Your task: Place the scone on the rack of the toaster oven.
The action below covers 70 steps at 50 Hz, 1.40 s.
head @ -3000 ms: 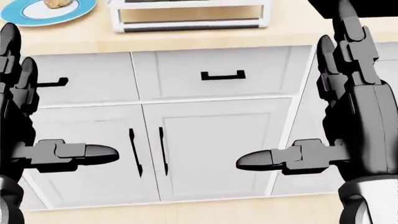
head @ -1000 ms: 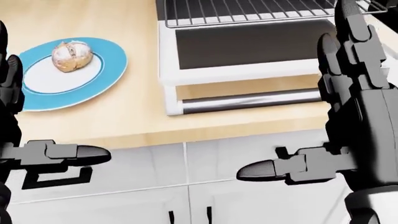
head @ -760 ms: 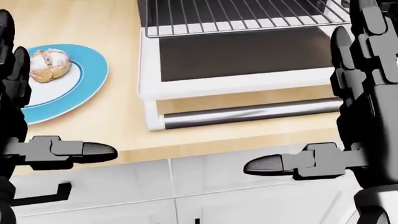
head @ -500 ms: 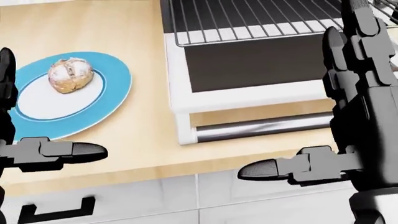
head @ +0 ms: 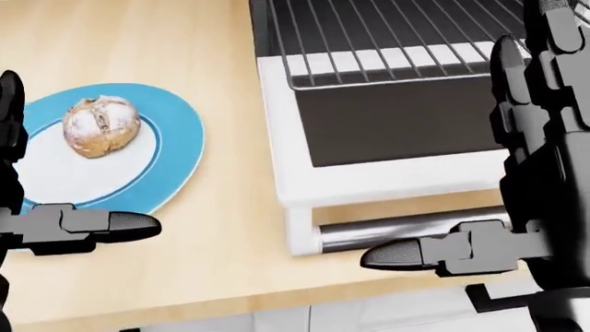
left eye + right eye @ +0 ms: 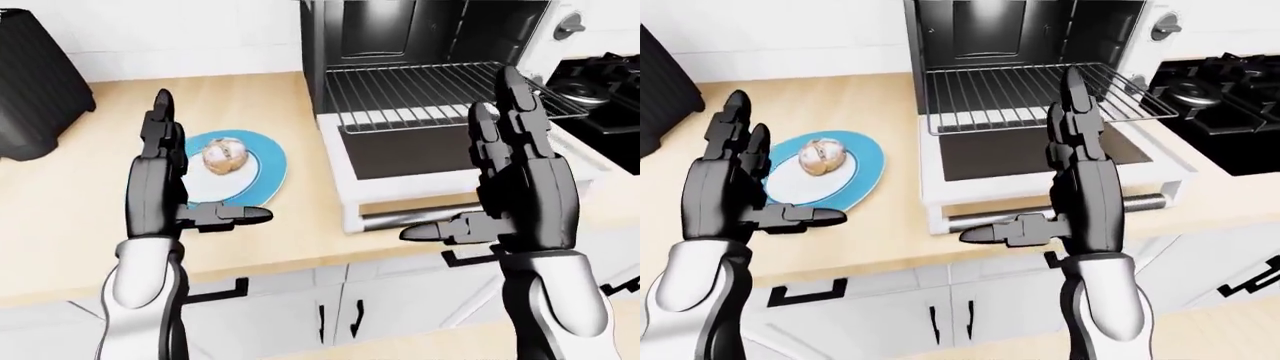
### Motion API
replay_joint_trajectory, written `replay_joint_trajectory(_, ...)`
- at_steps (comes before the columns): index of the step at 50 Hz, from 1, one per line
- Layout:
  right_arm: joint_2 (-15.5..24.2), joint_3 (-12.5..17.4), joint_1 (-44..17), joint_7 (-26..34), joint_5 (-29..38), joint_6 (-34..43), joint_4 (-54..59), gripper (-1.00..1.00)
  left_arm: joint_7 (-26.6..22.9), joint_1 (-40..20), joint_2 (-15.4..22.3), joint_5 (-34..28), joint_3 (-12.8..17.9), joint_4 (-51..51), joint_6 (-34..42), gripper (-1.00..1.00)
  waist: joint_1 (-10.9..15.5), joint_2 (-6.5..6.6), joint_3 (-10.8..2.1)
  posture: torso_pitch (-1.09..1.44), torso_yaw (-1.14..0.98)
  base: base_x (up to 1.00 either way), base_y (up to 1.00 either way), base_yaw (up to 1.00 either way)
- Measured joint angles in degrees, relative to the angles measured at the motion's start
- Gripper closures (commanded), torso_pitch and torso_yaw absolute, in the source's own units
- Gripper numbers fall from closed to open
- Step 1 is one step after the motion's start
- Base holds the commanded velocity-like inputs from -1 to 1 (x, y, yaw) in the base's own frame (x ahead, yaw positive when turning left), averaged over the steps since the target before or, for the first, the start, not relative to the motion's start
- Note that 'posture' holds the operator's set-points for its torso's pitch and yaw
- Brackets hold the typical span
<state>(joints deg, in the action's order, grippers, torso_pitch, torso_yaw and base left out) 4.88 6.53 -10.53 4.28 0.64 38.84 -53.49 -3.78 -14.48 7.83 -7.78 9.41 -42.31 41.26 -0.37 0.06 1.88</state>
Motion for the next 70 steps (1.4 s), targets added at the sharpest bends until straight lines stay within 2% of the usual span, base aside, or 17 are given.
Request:
replay_joint_trajectory(4, 0.37, 0.40, -0.57, -0.07, -0.28, 0.68, -0.74, -1.00, -0.01, -0.02, -0.20, 0.36, 0.44, 0.39, 1.08, -1.00, 0.48, -0.96, -0.27, 0.00, 0.00, 0.00, 0.00, 0.00)
replay_joint_trajectory(10, 0.58, 0.33, -1.06, -0.32, -0.31, 0.66, -1.39, -1.00, 0.14, -0.49, 0.34, 1.12, 0.59, -0.50, 1.26, -1.00, 0.55, -0.64, -0.74, 0.00, 0.00, 0.00, 0.00, 0.00)
replay_joint_trajectory(16, 0.64, 0.59, -0.89, -0.32, -0.22, 1.68, -2.14, -1.00, 0.31, -0.95, 0.35, 1.49, 0.66, -0.45, 1.33, -1.00, 0.53, -0.31, -0.60, 0.00, 0.00, 0.00, 0.00, 0.00)
replay_joint_trajectory(19, 0.76, 0.65, -1.20, -0.38, -0.10, 2.00, -2.59, -1.00, 1.16, -1.99, -0.48, 3.40, 1.73, -0.69, 2.87, -1.00, 0.49, -0.32, -0.47, 0.00, 0.00, 0.00, 0.00, 0.00)
replay_joint_trajectory(25, 0.89, 1.09, -1.03, -0.16, -0.21, 2.40, -3.39, -1.00, 3.38, -7.24, 2.57, 6.19, 2.80, 2.04, 7.10, -1.00, 0.47, -0.28, -0.36, 0.00, 0.00, 0.00, 0.00, 0.00)
replay_joint_trajectory(31, 0.76, 1.16, -0.20, -0.16, -0.10, 1.81, -3.31, -1.00, 6.28, -14.07, 6.03, 8.88, 4.74, 10.25, 9.63, -1.00, 0.36, -0.08, -0.19, 0.00, 0.00, 0.00, 0.00, 0.00)
replay_joint_trajectory(35, 0.73, 1.05, 0.14, 0.04, 0.08, 1.66, -3.10, -1.00, 7.22, -18.53, 9.50, 9.50, 3.96, 16.25, 9.90, -1.00, 0.30, -0.08, -0.04, 0.00, 0.00, 0.00, 0.00, 0.00)
replay_joint_trajectory(42, 0.49, 0.87, 0.79, 0.26, 0.64, 1.21, -3.29, -1.00, 5.29, -25.55, 14.81, 4.76, 2.30, 29.98, 6.56, -1.00, 0.36, 0.06, -0.07, 0.00, 0.00, 0.00, 0.00, 0.00)
replay_joint_trajectory(48, 0.28, 1.18, 1.27, 0.36, 0.70, 0.18, -2.46, -1.00, 2.70, -30.22, 16.29, -0.13, 1.33, 41.75, 2.82, -1.00, 0.43, -0.10, -0.12, 0.00, 0.00, 0.00, 0.00, 0.00)
replay_joint_trajectory(53, 0.64, 2.14, 1.01, 0.58, 0.29, 0.57, -3.05, -1.00, 1.52, -33.03, 15.85, -2.92, 0.57, 50.31, -1.95, -1.00, 0.49, -0.36, -0.20, 0.00, 0.00, 0.00, 0.00, 0.00)
replay_joint_trajectory(59, 0.80, 1.95, 0.46, 0.35, 0.24, 0.62, -2.69, -1.00, -0.98, -34.23, 15.55, -7.29, -1.24, 53.15, -3.27, -1.00, 0.38, -0.55, -0.41, 0.00, 0.00, 0.00, 0.00, 0.00)
replay_joint_trajectory(70, 0.23, 1.85, 2.92, 0.62, 0.47, -1.15, -2.34, -1.00, -4.80, -32.38, 14.00, -13.09, -1.08, 52.93, -2.95, -1.00, 0.41, -0.53, -0.60, 0.00, 0.00, 0.00, 0.00, 0.00)
